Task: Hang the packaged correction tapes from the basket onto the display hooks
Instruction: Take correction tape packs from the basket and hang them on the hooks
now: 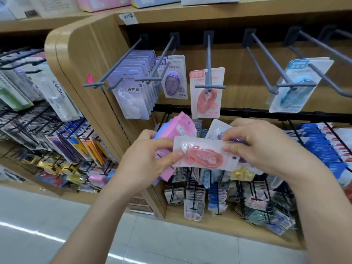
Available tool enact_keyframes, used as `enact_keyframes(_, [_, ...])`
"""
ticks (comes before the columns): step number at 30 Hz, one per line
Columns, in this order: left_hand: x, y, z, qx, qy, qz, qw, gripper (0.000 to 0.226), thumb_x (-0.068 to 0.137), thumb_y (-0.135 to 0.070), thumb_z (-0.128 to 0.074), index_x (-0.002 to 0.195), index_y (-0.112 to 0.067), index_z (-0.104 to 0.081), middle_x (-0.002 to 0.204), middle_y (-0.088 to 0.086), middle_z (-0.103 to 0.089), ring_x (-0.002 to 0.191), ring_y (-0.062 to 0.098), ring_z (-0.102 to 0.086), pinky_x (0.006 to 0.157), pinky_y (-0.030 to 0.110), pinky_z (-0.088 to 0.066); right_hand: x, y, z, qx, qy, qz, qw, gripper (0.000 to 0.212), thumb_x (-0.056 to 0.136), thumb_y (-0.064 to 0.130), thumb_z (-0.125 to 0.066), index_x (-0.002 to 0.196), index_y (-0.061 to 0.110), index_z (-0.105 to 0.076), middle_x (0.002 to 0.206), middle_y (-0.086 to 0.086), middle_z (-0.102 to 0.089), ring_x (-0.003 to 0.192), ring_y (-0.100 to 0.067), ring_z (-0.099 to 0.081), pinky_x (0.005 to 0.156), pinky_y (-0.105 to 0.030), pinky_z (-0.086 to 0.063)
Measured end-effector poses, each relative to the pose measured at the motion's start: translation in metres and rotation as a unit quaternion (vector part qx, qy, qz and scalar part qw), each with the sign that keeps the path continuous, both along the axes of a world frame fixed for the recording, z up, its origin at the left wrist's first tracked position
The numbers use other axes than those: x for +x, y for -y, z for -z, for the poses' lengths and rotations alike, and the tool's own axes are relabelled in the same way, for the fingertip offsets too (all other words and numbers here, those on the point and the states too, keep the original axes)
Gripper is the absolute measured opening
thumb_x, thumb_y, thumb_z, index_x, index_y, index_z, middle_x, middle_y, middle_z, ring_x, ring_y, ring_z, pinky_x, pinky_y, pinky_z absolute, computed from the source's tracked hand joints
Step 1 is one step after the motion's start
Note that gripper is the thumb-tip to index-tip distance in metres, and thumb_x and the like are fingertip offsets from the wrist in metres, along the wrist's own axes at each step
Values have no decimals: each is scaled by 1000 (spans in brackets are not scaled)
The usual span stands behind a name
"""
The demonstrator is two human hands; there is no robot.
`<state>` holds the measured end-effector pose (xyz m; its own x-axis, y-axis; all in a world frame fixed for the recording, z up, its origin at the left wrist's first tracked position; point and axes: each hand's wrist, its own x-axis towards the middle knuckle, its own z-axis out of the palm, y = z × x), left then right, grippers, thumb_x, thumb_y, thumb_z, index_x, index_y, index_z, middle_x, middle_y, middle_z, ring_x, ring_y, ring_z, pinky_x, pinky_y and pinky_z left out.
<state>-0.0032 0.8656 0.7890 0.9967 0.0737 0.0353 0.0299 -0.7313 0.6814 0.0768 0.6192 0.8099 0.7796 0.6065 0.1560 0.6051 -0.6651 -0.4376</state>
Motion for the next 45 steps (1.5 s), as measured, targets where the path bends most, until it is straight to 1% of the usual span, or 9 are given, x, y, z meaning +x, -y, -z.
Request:
enact_keyframes(3, [-1, -3, 2, -16, -29, 37, 999, 7, 83, -44, -68, 87, -44, -74, 105, -3, -55, 100, 3, -54, 88, 28, -47, 6, -3, -14, -31, 30, -4, 999, 11, 91, 33, -68, 100, 28, -74, 98, 14, -61, 91, -11, -59, 81, -36, -50])
enact_keyframes(8, [-14, 3, 9, -273, 28, -69, 959, 22, 84, -35, -64, 77, -17, -74, 75, -4, -68, 69, 8, -59, 62, 19, -44, 13, 3, 0, 328, -141, 68, 932, 15, 74, 41, -73, 77, 26, -75, 69, 17, -69, 63, 4, -57, 62, -10, -46])
enact_keyframes(15, [-28, 47, 33, -362, 42, -133, 922, 23, 82, -41, -65, 77, -20, -73, 69, -8, -61, 67, 10, -50, 63, 24, -38, -5, -27, 43, 472, -242, 73, 845, 13, 78, 32, -68, 83, 29, -79, 86, 10, -77, 79, -3, -69, 71, -21, -53])
enact_keyframes(20, [-37, 42, 30, -359, 24, -140, 923, 22, 68, -47, -69, 82, -33, -79, 88, -11, -76, 80, 1, -67, 69, 15, -48, -1, -22, 25, 375, -133, 59, 916, 26, 95, 14, -62, 72, 27, -65, 62, 26, -61, 62, 7, -55, 60, -8, -38])
enact_keyframes(24, [-32, 27, 23, -284, 52, -119, 950, 23, 67, -56, -66, 82, -41, -76, 96, -18, -72, 95, 0, -65, 81, 18, -49, 1, -23, 9, 305, -59, 58, 949, 28, 99, 26, -57, 97, -1, -66, 85, -4, -64, 74, -7, -55, 69, -31, -44])
enact_keyframes(30, [-19, 36, 24, -229, 61, -87, 968, 12, 72, -52, -63, 76, -46, -73, 93, -21, -67, 102, 3, -60, 89, 21, -45, 0, -39, 0, 350, -46, 95, 931, 38, 101, 32, -52, 66, 18, -49, 56, 16, -53, 55, -3, -47, 51, -18, -39])
enact_keyframes(34, [-15, 38, 26, -234, 54, -88, 967, 23, 72, -54, -61, 84, -39, -73, 97, -15, -67, 101, 3, -60, 89, 24, -47, 2, -43, 2, 379, -72, 122, 914, 41, 101, 41, -52, 73, 12, -61, 62, -4, -61, 63, -33, -62, 55, -52, -54])
enact_keyframes(40, [-11, 39, 20, -229, 43, -76, 970, 14, 74, -54, -60, 76, -48, -73, 90, -25, -66, 96, 7, -60, 81, 27, -48, 3, -47, -1, 396, -86, 135, 904, 42, 100, 40, -53, 73, 12, -67, 68, -1, -69, 64, -16, -61, 58, -40, -51])
enact_keyframes(45, [-14, 40, 18, -230, 29, -58, 971, 20, 74, -54, -61, 76, -39, -75, 94, -5, -66, 92, 10, -62, 75, 24, -46, 2, -43, 4, 427, -111, 149, 885, 43, 100, 38, -55, 65, 14, -64, 60, 5, -64, 57, -6, -56, 50, -25, -41])
